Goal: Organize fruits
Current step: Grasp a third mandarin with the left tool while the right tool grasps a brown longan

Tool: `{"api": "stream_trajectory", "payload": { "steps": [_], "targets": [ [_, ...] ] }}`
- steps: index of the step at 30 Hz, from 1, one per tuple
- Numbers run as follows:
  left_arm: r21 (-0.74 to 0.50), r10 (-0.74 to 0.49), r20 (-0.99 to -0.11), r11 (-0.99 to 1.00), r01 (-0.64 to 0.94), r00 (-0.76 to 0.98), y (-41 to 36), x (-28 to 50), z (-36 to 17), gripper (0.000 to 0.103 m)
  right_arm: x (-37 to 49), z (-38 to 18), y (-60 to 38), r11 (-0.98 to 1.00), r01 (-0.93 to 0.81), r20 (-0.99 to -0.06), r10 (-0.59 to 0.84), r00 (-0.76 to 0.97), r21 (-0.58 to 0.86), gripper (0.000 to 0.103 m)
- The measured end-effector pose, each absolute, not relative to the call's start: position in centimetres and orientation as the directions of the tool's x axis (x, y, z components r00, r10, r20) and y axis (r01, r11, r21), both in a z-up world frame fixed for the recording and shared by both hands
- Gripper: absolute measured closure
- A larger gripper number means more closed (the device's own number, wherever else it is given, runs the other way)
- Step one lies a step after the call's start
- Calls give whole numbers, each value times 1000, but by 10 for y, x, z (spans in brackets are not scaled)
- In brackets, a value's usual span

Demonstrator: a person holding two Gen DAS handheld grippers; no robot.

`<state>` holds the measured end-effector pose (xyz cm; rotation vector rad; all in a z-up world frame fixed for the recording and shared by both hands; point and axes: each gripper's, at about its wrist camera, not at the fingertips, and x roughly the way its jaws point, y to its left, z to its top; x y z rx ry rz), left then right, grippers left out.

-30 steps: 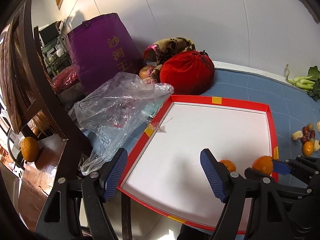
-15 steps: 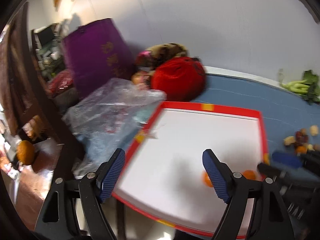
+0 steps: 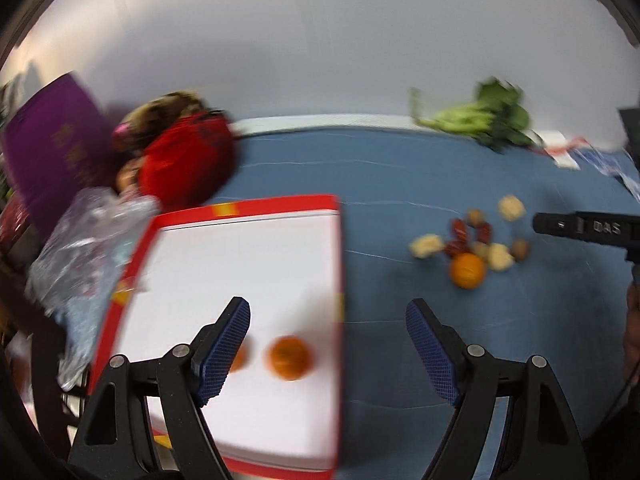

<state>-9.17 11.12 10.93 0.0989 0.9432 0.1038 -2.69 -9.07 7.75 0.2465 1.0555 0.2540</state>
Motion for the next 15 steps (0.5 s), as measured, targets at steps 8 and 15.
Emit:
{"api": "stream_trajectory", "payload": {
  "steps": [8, 15],
  "targets": [
    [103, 55, -863, 992, 70, 502, 62, -62, 77, 21, -24, 56, -109, 945, -61, -859, 317, 401, 321, 69],
    [85, 25, -876, 991, 105, 481, 45, -31, 60, 21, -10, 37, -113, 900, -5, -845, 412, 340, 436, 69]
  ]
}}
